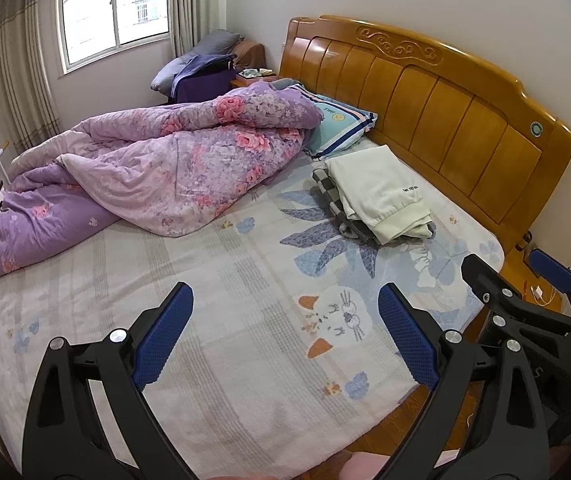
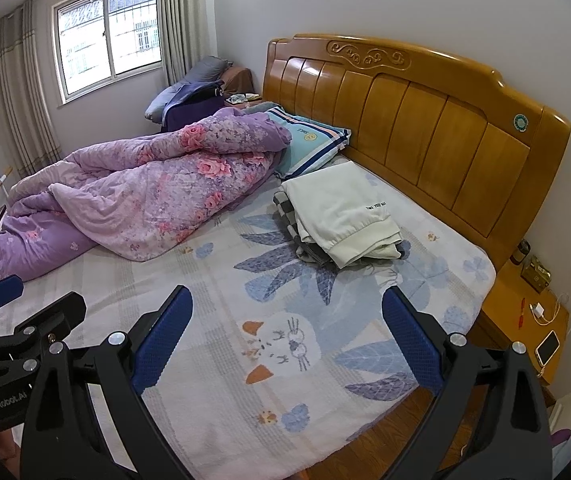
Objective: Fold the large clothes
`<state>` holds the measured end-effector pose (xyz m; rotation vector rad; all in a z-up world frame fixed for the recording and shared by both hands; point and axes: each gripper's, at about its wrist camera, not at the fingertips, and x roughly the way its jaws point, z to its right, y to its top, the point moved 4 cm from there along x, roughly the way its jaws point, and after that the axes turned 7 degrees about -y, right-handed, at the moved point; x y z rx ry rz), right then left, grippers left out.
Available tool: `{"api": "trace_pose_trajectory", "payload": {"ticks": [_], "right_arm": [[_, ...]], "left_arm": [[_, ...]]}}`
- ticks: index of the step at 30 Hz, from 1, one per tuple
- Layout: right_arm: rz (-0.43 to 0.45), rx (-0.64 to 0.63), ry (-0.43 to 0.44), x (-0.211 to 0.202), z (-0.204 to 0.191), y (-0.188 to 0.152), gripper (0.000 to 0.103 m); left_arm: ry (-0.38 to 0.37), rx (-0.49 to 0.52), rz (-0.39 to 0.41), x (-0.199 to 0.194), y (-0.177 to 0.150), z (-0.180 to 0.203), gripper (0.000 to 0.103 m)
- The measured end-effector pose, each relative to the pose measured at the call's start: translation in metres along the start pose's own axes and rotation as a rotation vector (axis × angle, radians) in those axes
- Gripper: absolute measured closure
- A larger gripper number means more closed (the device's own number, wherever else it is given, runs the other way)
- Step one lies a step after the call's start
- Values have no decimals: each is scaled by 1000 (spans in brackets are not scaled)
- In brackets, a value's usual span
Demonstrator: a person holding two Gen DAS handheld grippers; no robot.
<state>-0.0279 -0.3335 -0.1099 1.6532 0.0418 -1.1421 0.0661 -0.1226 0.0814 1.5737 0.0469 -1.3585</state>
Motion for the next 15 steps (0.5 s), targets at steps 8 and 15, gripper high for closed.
{"api": "trace_pose_trajectory", "payload": {"ticks": [8, 15], "right_arm": [[-6, 19, -2, 1, -1, 0, 11], [-9, 22, -5, 0, -1, -1, 11]], "left_arm": [[-10, 22, 4, 3, 5, 3, 9], [-14, 19, -1, 3, 5, 4, 9]]}}
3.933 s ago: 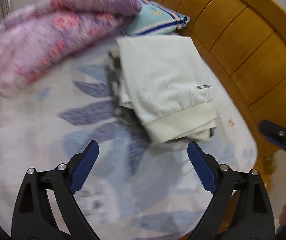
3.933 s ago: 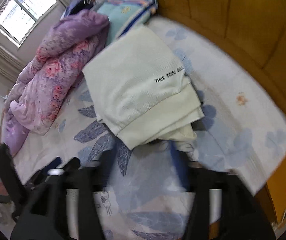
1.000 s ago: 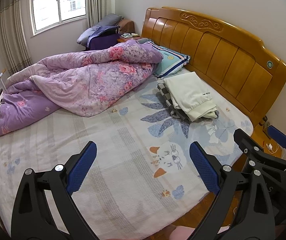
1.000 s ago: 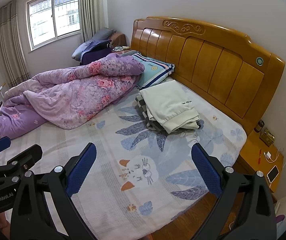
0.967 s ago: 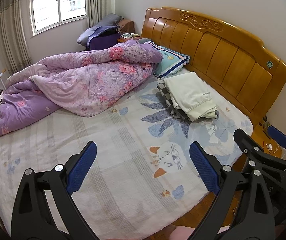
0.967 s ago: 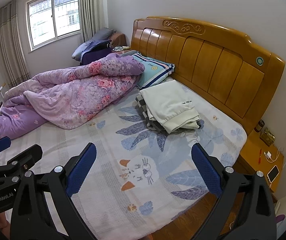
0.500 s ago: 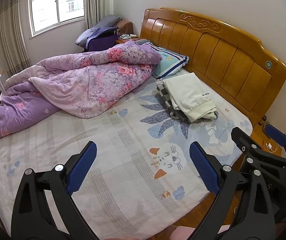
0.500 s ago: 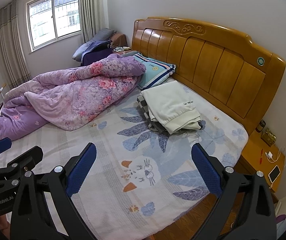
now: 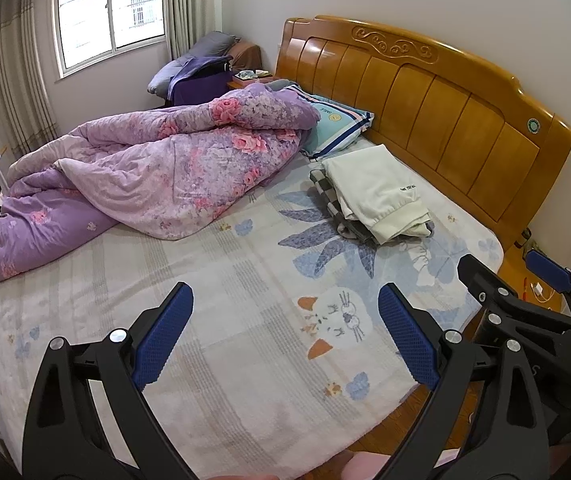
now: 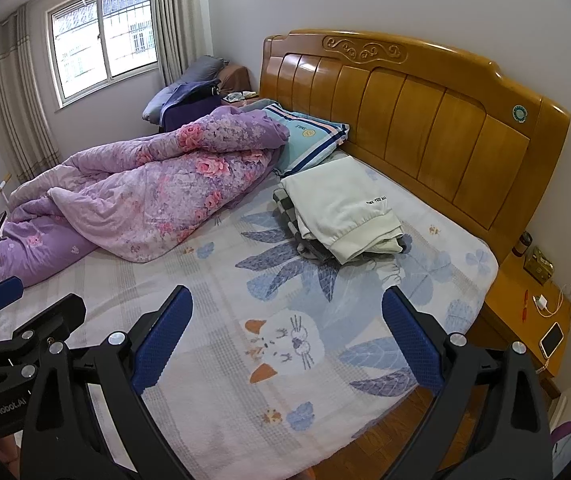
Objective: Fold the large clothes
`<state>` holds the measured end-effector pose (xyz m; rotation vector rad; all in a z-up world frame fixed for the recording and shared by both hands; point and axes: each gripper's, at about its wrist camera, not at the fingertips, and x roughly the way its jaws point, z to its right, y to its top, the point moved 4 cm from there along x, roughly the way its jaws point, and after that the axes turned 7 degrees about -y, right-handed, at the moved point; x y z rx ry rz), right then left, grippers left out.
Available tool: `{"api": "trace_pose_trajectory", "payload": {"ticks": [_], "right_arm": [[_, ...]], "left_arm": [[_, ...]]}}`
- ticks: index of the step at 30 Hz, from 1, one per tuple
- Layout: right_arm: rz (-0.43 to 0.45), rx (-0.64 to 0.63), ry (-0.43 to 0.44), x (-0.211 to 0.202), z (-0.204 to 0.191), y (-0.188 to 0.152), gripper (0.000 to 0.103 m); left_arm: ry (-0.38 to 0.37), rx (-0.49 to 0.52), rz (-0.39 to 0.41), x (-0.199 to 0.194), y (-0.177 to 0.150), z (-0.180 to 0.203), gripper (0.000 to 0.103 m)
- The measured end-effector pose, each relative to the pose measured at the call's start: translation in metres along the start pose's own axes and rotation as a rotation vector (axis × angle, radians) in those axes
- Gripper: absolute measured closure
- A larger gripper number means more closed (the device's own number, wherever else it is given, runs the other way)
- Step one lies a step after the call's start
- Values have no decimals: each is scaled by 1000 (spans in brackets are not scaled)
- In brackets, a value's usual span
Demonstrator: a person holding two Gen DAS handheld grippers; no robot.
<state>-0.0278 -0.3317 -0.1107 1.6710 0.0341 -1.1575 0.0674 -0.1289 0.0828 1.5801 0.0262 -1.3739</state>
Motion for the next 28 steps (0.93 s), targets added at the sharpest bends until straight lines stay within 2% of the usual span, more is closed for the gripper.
{"api": "trace_pose_trajectory", "payload": {"ticks": [28], "right_arm": [[-14, 26, -11, -4, 7, -11, 11]], "left_arm": [[-10, 16, -32, 5, -7, 4, 9]]}}
